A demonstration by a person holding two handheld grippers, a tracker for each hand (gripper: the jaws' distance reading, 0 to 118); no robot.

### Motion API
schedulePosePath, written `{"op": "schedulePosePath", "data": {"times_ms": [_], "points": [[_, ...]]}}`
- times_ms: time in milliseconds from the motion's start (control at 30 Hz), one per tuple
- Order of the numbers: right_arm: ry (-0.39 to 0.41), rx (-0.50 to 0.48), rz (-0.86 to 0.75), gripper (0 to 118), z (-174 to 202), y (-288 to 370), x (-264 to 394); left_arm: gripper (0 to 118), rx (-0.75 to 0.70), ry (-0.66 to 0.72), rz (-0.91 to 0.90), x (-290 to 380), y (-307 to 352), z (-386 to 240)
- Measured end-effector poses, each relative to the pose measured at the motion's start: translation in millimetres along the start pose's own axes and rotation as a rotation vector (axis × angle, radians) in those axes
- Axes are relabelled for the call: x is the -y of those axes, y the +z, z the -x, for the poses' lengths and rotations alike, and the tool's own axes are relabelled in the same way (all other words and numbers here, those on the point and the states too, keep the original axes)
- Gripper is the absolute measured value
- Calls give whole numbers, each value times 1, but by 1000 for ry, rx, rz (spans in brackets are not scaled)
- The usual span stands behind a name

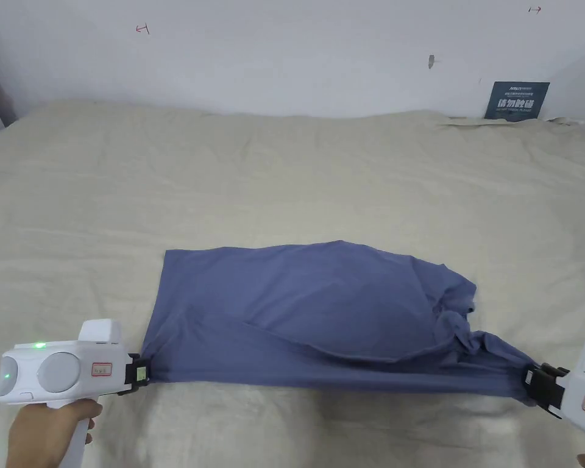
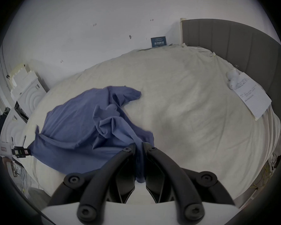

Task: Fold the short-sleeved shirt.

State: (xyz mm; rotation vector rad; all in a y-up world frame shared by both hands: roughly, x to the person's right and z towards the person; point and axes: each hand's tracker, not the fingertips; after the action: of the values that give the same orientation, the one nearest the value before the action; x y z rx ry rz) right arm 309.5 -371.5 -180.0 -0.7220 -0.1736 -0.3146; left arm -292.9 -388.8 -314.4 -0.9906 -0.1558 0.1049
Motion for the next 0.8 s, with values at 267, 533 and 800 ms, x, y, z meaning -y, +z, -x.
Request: {"op": "schedulePosePath", "data": {"times_ms": [267, 533, 800], "points": [[-9, -24, 8, 6, -13, 38, 36, 3, 3, -30, 28, 46, 19, 2], [-37, 25, 106, 6, -23, 18, 78, 3, -21, -14, 77, 71, 4, 5], [-20, 85, 178, 6, -23, -7, 92, 3, -78, -62, 98, 71, -2, -7]]}}
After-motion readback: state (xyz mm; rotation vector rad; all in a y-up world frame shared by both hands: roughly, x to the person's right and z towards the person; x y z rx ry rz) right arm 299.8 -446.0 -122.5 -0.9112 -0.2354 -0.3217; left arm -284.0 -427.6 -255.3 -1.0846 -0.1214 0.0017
